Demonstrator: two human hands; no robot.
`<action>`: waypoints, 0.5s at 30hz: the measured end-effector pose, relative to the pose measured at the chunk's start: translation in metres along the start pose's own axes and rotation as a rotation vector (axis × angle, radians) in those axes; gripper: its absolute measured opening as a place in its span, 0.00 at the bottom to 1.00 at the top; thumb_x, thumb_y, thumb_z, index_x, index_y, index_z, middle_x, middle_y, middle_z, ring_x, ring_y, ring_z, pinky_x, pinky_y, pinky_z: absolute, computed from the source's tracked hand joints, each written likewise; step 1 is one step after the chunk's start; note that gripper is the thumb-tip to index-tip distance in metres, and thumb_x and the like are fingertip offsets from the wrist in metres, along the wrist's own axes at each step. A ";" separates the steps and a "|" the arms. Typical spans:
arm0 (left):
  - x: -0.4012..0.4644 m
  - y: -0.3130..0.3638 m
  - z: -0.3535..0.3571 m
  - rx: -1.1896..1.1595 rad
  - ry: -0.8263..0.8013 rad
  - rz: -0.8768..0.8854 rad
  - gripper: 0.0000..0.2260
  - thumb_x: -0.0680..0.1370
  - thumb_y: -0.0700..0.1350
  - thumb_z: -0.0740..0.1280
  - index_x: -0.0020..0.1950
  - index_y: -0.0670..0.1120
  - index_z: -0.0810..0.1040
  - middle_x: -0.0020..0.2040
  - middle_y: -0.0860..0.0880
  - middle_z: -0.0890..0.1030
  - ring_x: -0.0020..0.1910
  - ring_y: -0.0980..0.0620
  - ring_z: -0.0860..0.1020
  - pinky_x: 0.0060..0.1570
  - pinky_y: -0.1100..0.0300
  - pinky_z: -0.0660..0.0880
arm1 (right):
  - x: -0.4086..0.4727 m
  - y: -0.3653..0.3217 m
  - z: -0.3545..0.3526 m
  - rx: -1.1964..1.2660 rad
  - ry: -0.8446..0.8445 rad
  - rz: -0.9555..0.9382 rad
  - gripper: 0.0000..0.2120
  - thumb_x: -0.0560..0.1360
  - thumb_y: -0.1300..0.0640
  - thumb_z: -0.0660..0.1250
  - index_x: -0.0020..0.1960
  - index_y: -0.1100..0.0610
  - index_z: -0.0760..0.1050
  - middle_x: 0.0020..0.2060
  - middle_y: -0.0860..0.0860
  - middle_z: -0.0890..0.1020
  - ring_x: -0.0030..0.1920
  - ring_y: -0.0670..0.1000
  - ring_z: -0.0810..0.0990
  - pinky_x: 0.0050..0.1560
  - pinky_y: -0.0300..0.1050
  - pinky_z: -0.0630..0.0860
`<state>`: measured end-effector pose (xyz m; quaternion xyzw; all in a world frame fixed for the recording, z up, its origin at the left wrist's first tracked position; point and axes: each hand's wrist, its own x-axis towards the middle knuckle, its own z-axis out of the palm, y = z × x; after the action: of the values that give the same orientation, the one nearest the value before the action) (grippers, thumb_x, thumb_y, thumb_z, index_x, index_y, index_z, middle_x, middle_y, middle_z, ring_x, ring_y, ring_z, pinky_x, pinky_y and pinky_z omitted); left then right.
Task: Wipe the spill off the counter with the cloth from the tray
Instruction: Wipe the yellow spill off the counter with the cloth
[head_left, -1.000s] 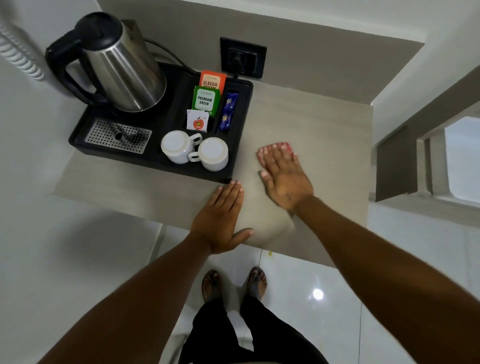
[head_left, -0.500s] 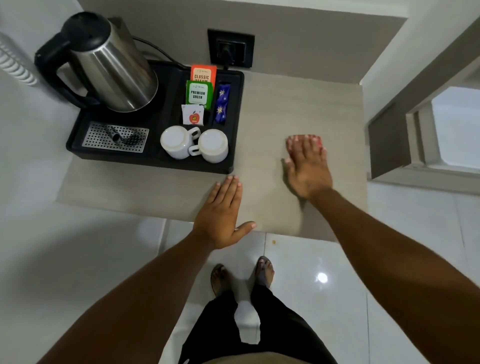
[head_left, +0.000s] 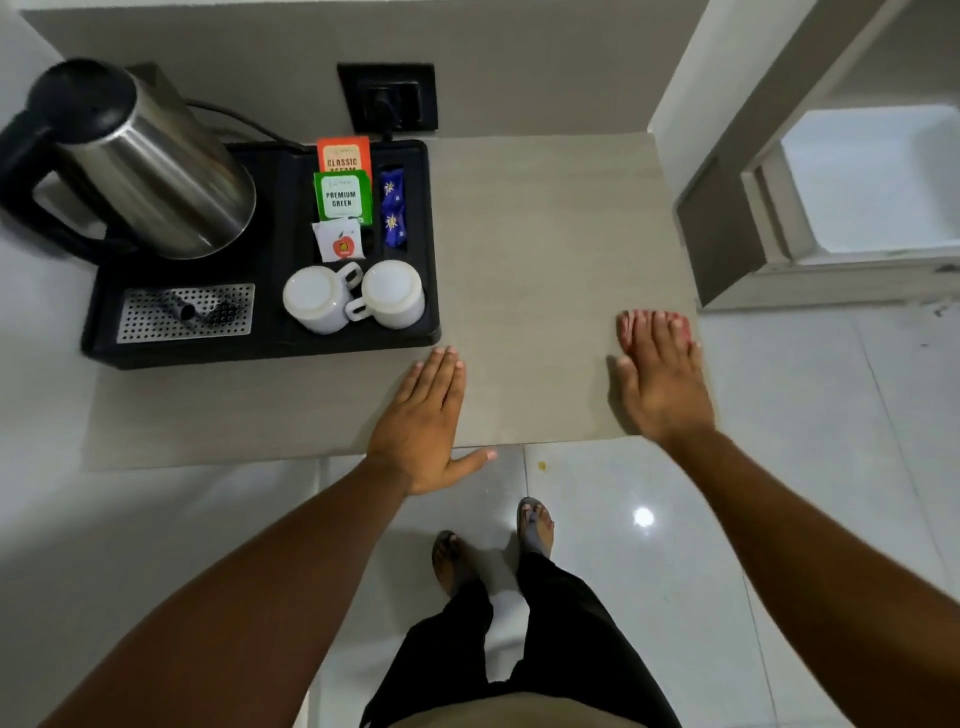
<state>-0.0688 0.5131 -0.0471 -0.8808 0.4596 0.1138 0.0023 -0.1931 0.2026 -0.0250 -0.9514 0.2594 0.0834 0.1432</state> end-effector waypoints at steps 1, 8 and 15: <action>0.002 0.000 -0.001 0.007 -0.009 0.009 0.53 0.76 0.77 0.50 0.83 0.35 0.48 0.85 0.35 0.48 0.84 0.39 0.44 0.82 0.42 0.47 | 0.013 -0.006 -0.001 0.005 0.006 0.039 0.33 0.82 0.39 0.39 0.82 0.54 0.40 0.82 0.57 0.43 0.80 0.57 0.36 0.79 0.58 0.39; 0.019 -0.001 -0.004 0.009 0.008 0.059 0.56 0.74 0.78 0.55 0.82 0.33 0.50 0.84 0.33 0.49 0.84 0.37 0.46 0.83 0.42 0.47 | -0.005 -0.118 0.035 0.037 0.016 -0.139 0.30 0.84 0.44 0.44 0.82 0.54 0.44 0.81 0.58 0.45 0.80 0.60 0.38 0.79 0.61 0.40; 0.018 -0.002 -0.004 0.004 0.015 0.062 0.57 0.73 0.78 0.54 0.82 0.33 0.50 0.84 0.33 0.49 0.84 0.37 0.46 0.83 0.42 0.47 | -0.051 -0.049 0.031 0.059 -0.005 -0.066 0.32 0.82 0.41 0.42 0.82 0.56 0.49 0.81 0.58 0.51 0.81 0.59 0.43 0.79 0.61 0.45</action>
<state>-0.0560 0.4990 -0.0467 -0.8671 0.4867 0.1060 -0.0029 -0.2135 0.2769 -0.0311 -0.9546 0.2301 0.0731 0.1746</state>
